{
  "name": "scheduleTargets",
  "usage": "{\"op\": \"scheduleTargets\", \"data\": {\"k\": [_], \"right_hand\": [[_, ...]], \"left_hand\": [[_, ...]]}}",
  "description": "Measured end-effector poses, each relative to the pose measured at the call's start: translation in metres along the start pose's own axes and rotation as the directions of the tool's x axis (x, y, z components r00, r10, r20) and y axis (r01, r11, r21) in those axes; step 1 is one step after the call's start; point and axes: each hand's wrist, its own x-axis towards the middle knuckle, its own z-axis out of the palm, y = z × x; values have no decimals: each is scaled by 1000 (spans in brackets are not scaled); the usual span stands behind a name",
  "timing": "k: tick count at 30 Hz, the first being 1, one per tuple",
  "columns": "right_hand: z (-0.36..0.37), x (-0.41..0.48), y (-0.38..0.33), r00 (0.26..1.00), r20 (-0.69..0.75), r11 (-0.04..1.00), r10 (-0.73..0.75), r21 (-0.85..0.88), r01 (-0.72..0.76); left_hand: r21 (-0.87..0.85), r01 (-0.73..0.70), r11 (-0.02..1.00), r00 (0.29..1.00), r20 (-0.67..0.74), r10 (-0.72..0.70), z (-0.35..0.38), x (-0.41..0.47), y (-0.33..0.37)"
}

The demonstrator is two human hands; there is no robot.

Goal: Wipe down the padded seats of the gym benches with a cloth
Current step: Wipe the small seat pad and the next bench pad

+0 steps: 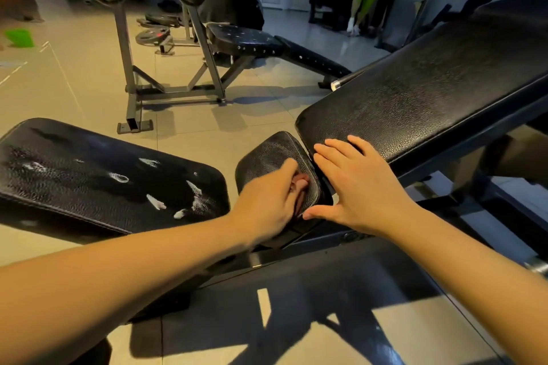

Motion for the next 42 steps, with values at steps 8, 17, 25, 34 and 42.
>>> {"op": "scheduleTargets", "data": {"k": [8,17,25,34,42], "right_hand": [[1,0,0,1000,-10,1000,-6,11,6],[0,-1,0,1000,7,1000,-6,14,6],[3,1,2,999,-31,1000,-20,7,21],[4,-1,2,1000,-14,1000,-18,-1,18],[4,-1,1,998,-61,1000,-20,6,20]], "left_hand": [[120,213,970,977,-42,-209,-7,16,-33],[162,388,907,922,-88,-378,-6,31,-62],[46,44,998,997,-67,-41,5,39,-5],[57,64,996,997,-41,-61,5,44,-5],[112,440,891,896,-109,-430,-5,85,-73]]}}
